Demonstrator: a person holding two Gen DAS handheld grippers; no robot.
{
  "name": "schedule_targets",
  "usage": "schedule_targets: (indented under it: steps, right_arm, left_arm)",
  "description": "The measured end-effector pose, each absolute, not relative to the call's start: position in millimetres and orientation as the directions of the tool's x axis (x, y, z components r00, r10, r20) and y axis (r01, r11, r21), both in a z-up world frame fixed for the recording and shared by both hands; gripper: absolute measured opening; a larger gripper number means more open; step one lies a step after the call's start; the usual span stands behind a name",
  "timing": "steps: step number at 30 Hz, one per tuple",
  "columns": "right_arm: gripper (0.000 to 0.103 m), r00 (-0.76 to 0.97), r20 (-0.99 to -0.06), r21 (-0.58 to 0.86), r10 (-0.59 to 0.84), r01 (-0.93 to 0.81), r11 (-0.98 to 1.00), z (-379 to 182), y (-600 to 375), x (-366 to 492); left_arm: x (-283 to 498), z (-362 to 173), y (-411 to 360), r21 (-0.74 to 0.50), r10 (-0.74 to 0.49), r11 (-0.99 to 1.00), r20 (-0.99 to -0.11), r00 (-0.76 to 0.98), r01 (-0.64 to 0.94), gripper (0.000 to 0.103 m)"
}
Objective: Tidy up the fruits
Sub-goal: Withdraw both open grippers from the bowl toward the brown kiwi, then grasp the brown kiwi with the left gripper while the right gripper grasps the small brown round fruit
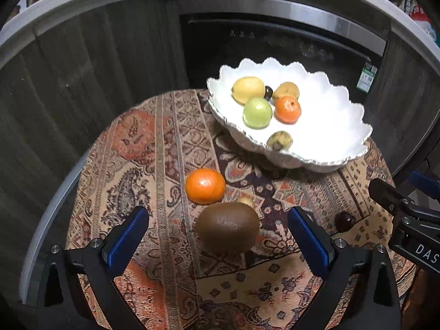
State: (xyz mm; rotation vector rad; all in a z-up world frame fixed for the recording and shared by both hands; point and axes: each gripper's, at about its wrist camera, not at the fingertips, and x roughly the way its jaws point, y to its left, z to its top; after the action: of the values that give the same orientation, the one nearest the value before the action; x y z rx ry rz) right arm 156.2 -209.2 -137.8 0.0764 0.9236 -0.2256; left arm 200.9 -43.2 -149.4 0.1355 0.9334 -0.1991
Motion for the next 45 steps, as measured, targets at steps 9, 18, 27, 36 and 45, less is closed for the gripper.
schedule_targets:
  steps: [9, 18, 27, 36, 45]
  right_arm:
    - [0.091, 0.545, -0.824, -0.033, -0.158, 0.231, 0.972, -164.3, -213.2, 161.1]
    - [0.091, 0.515, -0.843, -0.043, -0.156, 0.225, 0.973, -183.7, -211.6, 167.8]
    - [0.091, 0.49, -0.859, -0.046, -0.153, 0.223, 0.974, -200.3, -211.4, 171.5]
    - [0.091, 0.49, -0.858, -0.043, -0.155, 0.232, 0.972, -198.5, -215.7, 170.0]
    - [0.091, 0.513, -0.845, -0.05, -0.152, 0.208, 0.977, -185.4, -204.8, 166.4]
  left_arm:
    - [208.1, -175.5, -48.6, 0.042, -0.101, 0.97, -0.829, 0.551, 0.24, 0.102]
    - [213.5, -197.0, -49.0, 0.06, -0.079, 0.97, -0.841, 0.535, 0.237, 0.099]
    - [221.0, -213.5, -50.8, 0.037, -0.097, 0.967, -0.859, 0.502, 0.251, 0.074]
    - [214.8, -211.2, -50.6, 0.012, -0.118, 0.968, -0.861, 0.495, 0.251, 0.064]
    - [204.5, -196.9, -34.1, 0.013, -0.11, 0.974, -0.85, 0.515, 0.228, 0.064]
